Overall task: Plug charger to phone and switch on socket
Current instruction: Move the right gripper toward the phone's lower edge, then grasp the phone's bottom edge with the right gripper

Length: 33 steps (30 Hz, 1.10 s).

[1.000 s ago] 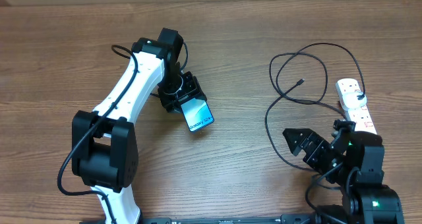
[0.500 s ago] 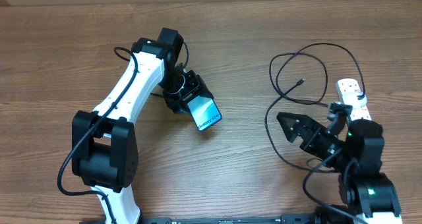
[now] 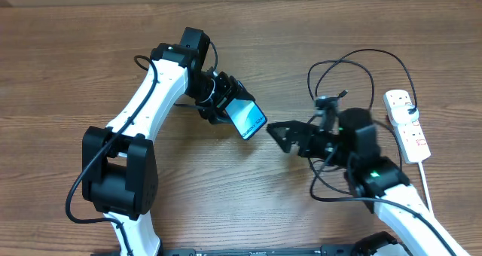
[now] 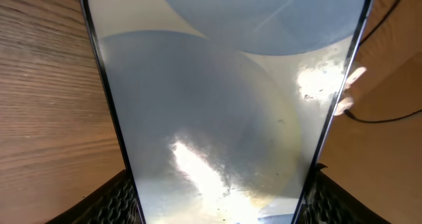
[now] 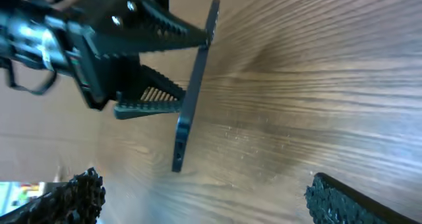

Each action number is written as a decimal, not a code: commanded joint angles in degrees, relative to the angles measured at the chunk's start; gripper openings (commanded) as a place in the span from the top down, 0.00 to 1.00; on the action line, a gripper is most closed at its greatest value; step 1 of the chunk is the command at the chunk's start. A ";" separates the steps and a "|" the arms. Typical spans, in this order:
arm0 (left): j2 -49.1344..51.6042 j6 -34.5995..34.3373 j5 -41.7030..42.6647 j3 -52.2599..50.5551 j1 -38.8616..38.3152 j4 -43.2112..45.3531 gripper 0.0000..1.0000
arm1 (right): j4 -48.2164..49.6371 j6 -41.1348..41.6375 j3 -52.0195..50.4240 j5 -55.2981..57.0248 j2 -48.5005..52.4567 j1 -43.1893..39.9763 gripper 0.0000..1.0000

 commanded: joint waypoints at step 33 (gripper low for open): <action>0.17 -9.25 2.03 1.40 -4.00 7.02 0.39 | 29.33 6.23 0.48 13.84 18.43 9.51 0.33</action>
